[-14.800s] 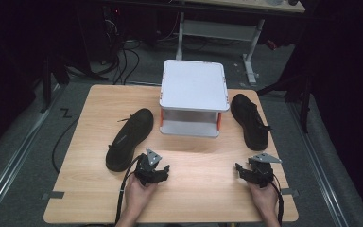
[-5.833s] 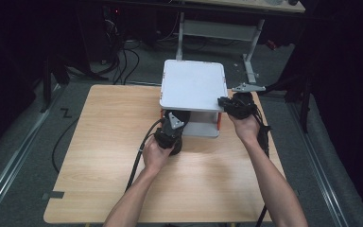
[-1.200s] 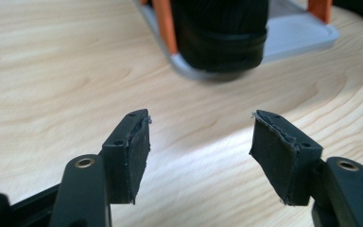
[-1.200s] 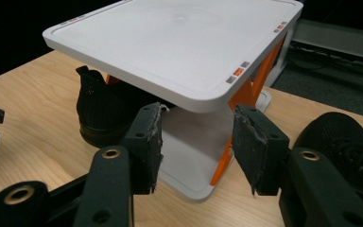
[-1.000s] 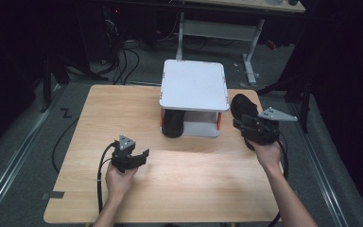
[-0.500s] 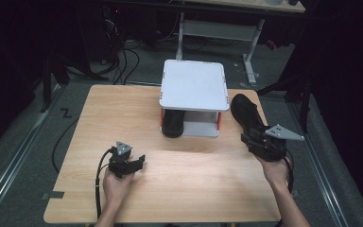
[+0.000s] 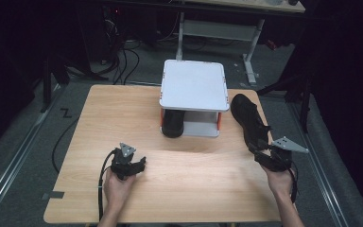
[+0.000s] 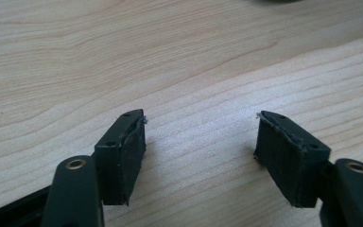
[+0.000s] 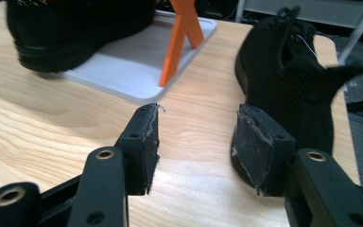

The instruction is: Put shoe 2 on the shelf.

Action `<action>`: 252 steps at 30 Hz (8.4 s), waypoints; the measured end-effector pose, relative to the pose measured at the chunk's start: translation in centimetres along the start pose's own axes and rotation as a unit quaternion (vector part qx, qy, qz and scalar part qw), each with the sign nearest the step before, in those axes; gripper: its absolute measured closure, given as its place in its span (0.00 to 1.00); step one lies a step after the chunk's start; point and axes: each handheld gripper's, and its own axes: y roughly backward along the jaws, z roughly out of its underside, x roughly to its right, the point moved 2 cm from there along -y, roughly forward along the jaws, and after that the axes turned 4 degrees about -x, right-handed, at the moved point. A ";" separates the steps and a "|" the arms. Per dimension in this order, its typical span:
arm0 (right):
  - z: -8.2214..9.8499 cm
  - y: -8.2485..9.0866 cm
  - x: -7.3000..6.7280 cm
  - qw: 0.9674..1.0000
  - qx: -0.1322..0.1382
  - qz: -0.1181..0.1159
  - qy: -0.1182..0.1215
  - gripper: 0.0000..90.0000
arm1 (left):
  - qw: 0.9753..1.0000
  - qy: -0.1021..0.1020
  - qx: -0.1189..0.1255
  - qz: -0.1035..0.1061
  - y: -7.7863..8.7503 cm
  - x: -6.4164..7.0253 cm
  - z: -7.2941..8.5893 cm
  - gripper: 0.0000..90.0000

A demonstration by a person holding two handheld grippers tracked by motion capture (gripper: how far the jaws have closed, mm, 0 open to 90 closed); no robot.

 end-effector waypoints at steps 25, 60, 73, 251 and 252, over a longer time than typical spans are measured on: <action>-0.8 -3.1 4.9 0.996 -0.039 0.073 -0.020 0.52 | 1.000 0.001 0.000 -0.001 0.0 0.0 0.0 0.36; -2.2 -8.2 4.1 0.995 -0.083 0.055 0.026 0.92 | 1.000 0.001 0.000 -0.001 0.0 0.0 0.0 0.35; -2.8 -7.0 3.5 0.996 -0.059 0.057 0.037 0.94 | 1.000 0.000 0.000 -0.001 0.0 0.0 0.0 0.35; -6.1 -12.6 -12.4 0.998 -0.042 -0.036 0.043 0.90 | 0.996 0.029 0.043 0.072 -7.0 12.0 -17.1 0.56; -6.1 -12.6 -12.4 0.998 -0.042 -0.036 0.043 0.90 | 0.996 0.029 0.043 0.072 -7.0 12.0 -17.1 0.56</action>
